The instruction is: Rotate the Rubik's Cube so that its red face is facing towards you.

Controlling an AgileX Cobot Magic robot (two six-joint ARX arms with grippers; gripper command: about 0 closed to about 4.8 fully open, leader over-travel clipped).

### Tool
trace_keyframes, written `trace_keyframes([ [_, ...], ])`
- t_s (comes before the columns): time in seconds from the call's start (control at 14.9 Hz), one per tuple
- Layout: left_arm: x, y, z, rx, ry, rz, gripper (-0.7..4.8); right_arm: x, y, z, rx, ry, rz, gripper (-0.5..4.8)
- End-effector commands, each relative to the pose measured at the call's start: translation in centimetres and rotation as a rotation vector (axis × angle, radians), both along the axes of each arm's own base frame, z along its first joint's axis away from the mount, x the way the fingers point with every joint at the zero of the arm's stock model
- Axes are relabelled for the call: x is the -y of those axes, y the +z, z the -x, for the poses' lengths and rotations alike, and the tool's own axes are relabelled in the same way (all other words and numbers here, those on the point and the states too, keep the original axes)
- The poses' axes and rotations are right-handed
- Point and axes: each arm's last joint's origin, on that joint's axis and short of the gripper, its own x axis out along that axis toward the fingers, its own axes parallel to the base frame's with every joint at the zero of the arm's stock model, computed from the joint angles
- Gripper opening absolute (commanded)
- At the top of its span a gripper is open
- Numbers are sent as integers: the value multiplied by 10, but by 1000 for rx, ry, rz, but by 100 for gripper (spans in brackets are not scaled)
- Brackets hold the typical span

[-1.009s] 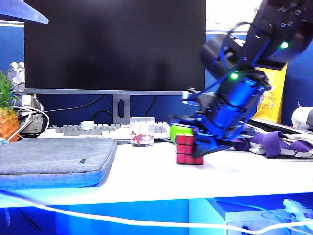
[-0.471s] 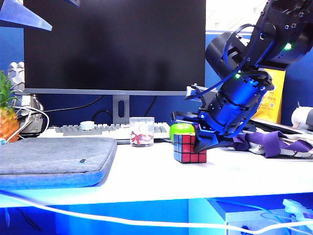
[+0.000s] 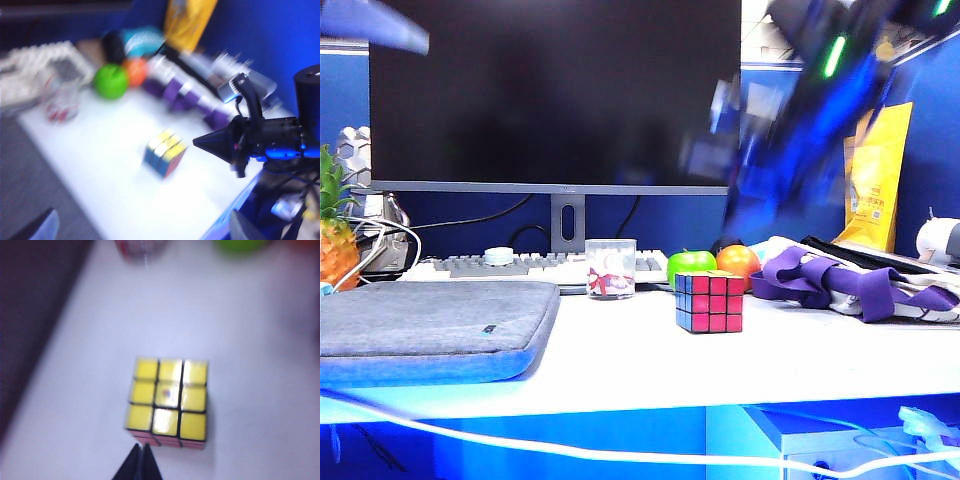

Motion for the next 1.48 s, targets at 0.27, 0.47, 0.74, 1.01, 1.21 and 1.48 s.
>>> trace_keyframes([
  [0.27, -28, 34, 75, 297, 175, -94, 154, 60, 132, 112, 393, -63, -40, -6],
  [0.47, -42, 28, 111, 286, 275, -142, 113, 90, 132, 179, 521, -150, -88, -6],
  [0.74, -55, 23, 144, 350, 385, -116, 58, 111, 79, 234, 629, -132, -204, -6],
  [1.01, -60, -18, 149, 314, 483, -119, 15, 92, 16, 231, 643, -39, -278, -6],
  [1.21, -57, -39, 136, 265, 541, -71, 15, 82, -19, 226, 582, 3, -174, -6],
  [1.48, -57, -37, 131, 271, 577, 72, 10, 79, -42, 224, 541, 20, -122, -6],
])
